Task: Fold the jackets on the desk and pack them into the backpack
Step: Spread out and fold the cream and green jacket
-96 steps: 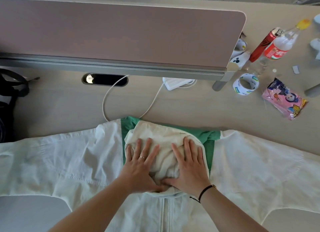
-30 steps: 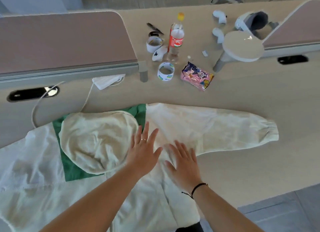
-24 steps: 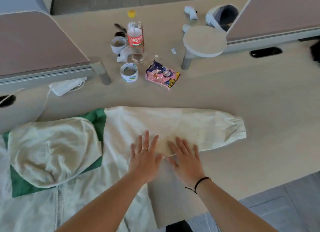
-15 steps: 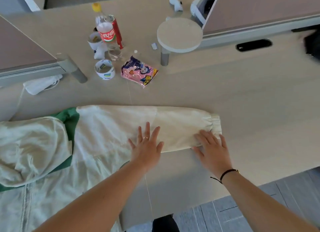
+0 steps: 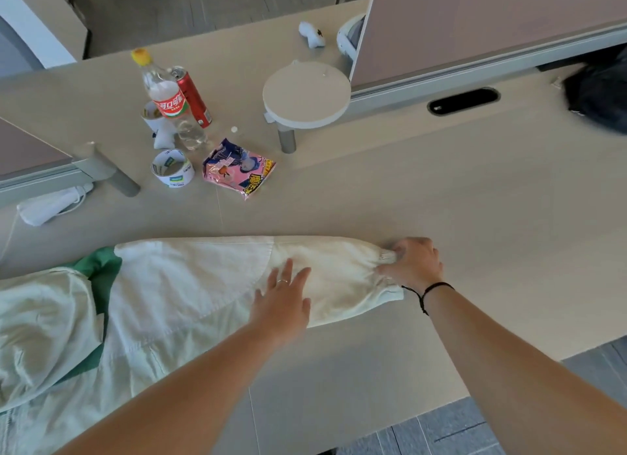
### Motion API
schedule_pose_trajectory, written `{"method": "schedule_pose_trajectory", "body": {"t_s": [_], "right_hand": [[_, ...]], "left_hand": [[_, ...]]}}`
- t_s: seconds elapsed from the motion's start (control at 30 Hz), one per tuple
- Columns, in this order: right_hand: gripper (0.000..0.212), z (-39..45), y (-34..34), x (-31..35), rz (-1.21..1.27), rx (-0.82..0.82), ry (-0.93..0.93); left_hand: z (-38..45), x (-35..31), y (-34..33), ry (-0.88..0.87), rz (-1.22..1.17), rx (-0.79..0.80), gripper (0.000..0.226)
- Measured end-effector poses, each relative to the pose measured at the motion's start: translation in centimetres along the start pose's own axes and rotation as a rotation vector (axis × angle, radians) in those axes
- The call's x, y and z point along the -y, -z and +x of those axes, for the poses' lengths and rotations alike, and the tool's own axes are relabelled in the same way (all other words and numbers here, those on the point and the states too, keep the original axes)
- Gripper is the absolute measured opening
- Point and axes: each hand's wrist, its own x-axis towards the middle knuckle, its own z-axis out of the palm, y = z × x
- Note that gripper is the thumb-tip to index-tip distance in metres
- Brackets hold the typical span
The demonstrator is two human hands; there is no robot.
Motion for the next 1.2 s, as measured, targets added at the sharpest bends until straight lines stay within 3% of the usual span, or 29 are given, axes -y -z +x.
{"method": "schedule_pose_trajectory", "body": {"t_s": [0.1, 0.23, 0.4, 0.5, 0.6, 0.7, 0.8, 0.87, 0.93, 1.0, 1.2], "right_hand": [[0.034, 0.0, 0.5, -0.2, 0.195, 0.049, 0.002], [0.041, -1.5, 1.6, 0.4, 0.543, 0.121, -0.021], [0.035, -6.2, 2.3, 3.6, 0.902, 0.381, 0.080], [0.020, -9.3, 1.0, 6.2, 0.948, 0.549, 0.204], [0.031, -11.6, -1.8, 9.0, 0.956, 0.556, 0.233], [0.034, -12.8, -5.8, 11.9, 0.845, 0.404, 0.220], [0.030, -13.3, -9.6, 14.0, 0.516, 0.176, 0.331], [0.039, -13.8, -11.9, 15.4, 0.302, 0.199, 0.486], [0.050, -14.8, -14.5, 17.0, 0.090, 0.326, 0.609], [0.057, -16.2, -17.3, 18.7, -0.088, 0.408, 0.652], [0.056, -21.8, -24.6, 25.7, -0.416, 0.331, 0.672]], "left_hand": [[0.8, -2.8, 1.1, -0.028, -0.235, 0.004, 0.047], [0.6, -5.9, 2.4, 0.018, -0.640, 0.013, 0.041], [-1.1, -7.4, 4.4, 0.148, -1.220, 0.073, 0.036], [-2.4, -6.1, 5.7, 0.225, -1.322, -0.022, 0.031], [-3.9, -2.3, 6.2, 0.321, -1.340, -0.142, 0.017], [-5.3, 3.2, 6.4, 0.433, -1.278, -0.253, 0.019], [-7.0, 8.5, 6.8, 0.487, -1.166, -0.403, 0.014], [-8.5, 12.4, 6.9, 0.472, -1.086, -0.492, 0.027], [-10.2, 16.9, 6.6, 0.469, -0.987, -0.560, 0.044], [-12.0, 21.7, 6.3, 0.475, -0.922, -0.615, 0.051], [-18.6, 37.0, 6.5, 0.528, -0.823, -0.761, 0.057]]}}
